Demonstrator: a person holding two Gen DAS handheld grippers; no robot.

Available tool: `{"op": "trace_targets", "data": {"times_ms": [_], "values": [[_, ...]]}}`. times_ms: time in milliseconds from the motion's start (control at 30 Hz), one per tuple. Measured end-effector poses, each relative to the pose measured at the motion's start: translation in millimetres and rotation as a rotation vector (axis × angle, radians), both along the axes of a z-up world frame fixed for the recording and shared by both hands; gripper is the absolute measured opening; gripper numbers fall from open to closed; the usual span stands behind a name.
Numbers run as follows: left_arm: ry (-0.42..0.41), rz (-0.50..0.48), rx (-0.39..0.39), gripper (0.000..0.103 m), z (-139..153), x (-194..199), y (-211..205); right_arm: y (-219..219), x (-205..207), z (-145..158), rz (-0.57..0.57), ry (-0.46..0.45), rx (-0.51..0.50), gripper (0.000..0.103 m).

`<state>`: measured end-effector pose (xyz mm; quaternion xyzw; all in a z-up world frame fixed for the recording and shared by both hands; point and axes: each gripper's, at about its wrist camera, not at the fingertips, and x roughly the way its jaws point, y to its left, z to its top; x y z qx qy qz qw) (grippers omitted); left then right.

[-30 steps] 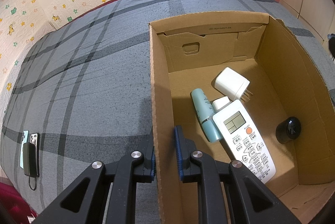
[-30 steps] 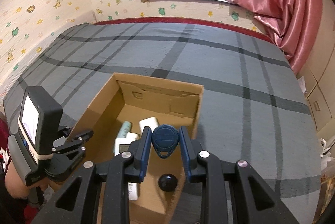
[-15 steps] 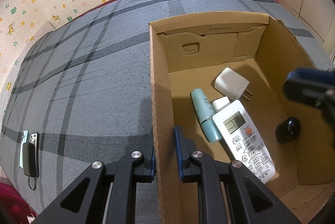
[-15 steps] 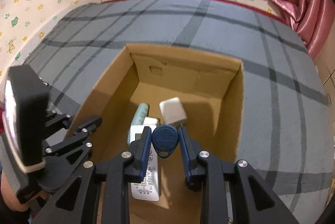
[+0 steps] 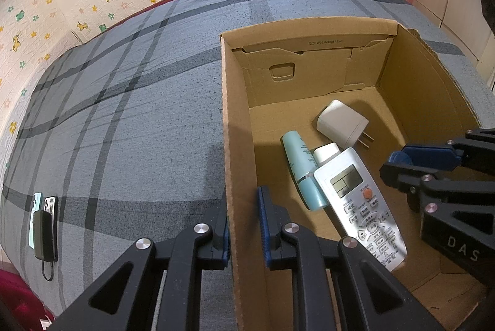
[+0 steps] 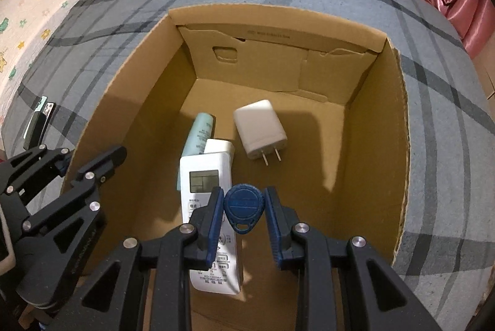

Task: Organize rigid objects
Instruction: 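Lower the key fob into the box beside the black object and open the right gripper, then move the open right gripper out of the box to the brass keys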

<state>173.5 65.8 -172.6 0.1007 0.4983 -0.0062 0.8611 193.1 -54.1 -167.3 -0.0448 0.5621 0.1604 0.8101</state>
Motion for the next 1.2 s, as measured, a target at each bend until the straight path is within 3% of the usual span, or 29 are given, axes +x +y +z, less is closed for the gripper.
{"op": "trace_targets", "data": {"times_ms": [733, 1067, 1200], "values": [[0.001, 0.000, -0.002, 0.016, 0.8, 0.4, 1.5, -5.3, -2.5, 12.1, -0.013, -0.041, 0.005, 0.036], [0.002, 0.001, 0.001, 0.016, 1.3, 0.9, 2.3, -18.0, -12.4, 44.8, -0.031, -0.133, 0.003, 0.061], [0.002, 0.001, 0.001, 0.016, 1.3, 1.1, 3.1, -28.1, -14.4, 54.2, -0.054, -0.148, 0.028, 0.084]]}}
